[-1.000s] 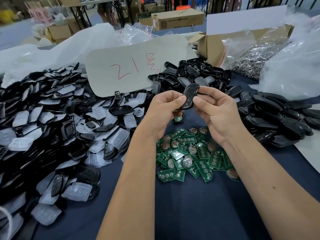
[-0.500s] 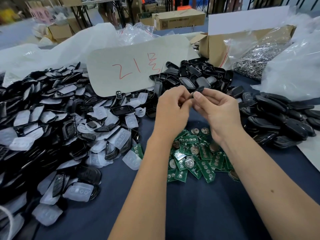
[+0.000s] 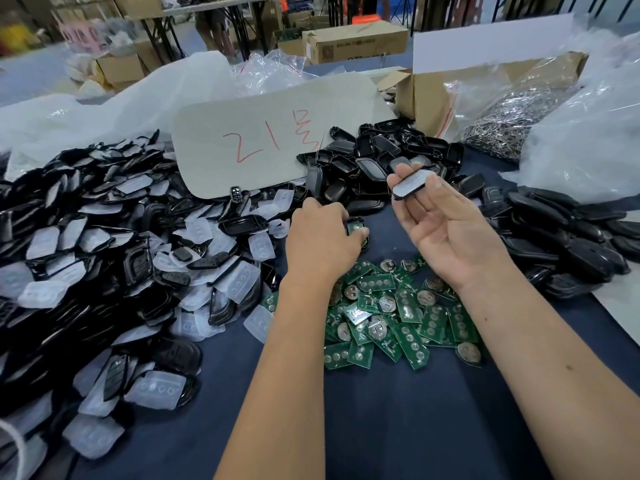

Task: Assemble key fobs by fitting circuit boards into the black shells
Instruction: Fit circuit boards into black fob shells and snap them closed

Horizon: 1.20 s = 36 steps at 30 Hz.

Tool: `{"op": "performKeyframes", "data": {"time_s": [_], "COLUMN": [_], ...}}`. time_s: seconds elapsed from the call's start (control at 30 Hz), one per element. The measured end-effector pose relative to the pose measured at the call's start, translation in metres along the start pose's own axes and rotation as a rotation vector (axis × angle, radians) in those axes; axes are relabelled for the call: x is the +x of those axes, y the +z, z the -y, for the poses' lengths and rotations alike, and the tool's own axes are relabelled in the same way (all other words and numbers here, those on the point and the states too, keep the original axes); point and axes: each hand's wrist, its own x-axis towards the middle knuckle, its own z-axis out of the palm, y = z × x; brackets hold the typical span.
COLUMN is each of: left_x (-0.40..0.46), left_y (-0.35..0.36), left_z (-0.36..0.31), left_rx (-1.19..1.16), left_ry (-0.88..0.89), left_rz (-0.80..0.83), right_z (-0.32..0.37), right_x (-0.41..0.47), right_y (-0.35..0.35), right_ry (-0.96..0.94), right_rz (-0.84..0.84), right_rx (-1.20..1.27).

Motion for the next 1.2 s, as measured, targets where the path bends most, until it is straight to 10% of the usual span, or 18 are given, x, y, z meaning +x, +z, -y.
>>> {"op": "performKeyframes", "data": {"time_s": [0.3,0.53,1.2], "left_x": [-0.006,-0.001,-0.002], "left_y": [-0.003,-0.002,-0.002], "left_z": [-0.01,-0.007,-0.003], "left_rx": [-0.526,-1.134,-1.136], "left_ry": [0.018,-0.258,-0.174], "left_rz": [-0.215,-0.007,0.068], "right_z": [0.002,-0.008,-0.012], "right_x": [-0.003,-0.006,-0.002], "right_y": [-0.001,0.007,0.005], "right_ry": [0.065,0.055,0.063], "right_rz": [0.074,-0.073,-0.153], "right_rx": [-0.041,-0.337,-0.434]}}
